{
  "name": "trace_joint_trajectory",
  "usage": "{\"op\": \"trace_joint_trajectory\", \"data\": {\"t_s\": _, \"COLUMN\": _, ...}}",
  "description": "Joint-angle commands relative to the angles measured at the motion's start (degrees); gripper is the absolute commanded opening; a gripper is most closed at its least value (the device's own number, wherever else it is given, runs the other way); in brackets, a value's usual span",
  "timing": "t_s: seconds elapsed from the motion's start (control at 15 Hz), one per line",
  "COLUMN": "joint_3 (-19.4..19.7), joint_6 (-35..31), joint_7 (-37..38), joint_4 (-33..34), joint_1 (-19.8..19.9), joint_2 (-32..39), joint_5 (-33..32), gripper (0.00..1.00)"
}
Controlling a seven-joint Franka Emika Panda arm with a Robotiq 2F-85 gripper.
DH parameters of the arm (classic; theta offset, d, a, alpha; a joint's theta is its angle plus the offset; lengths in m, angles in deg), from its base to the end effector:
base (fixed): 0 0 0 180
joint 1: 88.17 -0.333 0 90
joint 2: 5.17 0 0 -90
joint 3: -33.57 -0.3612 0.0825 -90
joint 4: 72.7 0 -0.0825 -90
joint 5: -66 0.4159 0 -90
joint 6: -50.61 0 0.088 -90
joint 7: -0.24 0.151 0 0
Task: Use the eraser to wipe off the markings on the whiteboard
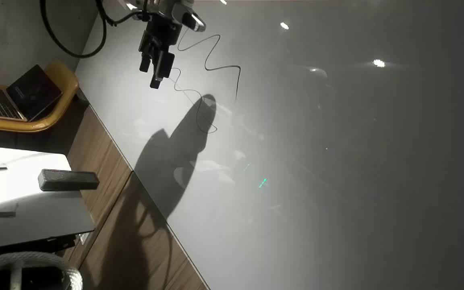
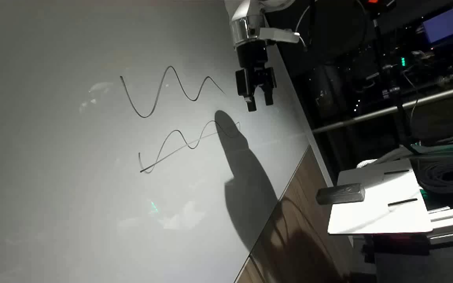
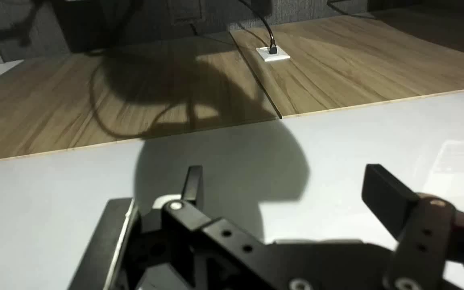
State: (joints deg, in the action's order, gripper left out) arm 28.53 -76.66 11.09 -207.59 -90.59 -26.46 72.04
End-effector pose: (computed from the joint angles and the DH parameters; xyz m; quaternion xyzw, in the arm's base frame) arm 0.4762 0.0714 0.4821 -0.9909 0.0571 -0.1125 0.0477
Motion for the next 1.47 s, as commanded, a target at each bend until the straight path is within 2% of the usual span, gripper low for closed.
{"op": "trace_joint_trajectory", "data": {"t_s": 0.0, "joint_3": 0.08, "joint_6": 0.17, "joint_7": 0.03, "joint_4": 0.19, "joint_1": -0.07, "joint_2": 0.01, "joint_5": -0.06, "gripper": 1.00}}
{"op": "trace_joint_trajectory", "data": {"t_s": 0.53, "joint_3": 0.31, "joint_6": 0.35, "joint_7": -0.27, "joint_4": -0.19, "joint_1": 0.14, "joint_2": -0.14, "joint_5": -0.31, "gripper": 1.00}}
{"op": "trace_joint_trajectory", "data": {"t_s": 0.93, "joint_3": -0.09, "joint_6": 4.49, "joint_7": 1.44, "joint_4": -4.08, "joint_1": 1.31, "joint_2": -1.48, "joint_5": -2.07, "gripper": 1.00}}
{"op": "trace_joint_trajectory", "data": {"t_s": 1.4, "joint_3": 0.25, "joint_6": -6.15, "joint_7": 0.08, "joint_4": -15.30, "joint_1": 1.59, "joint_2": -1.63, "joint_5": -4.30, "gripper": 1.00}}
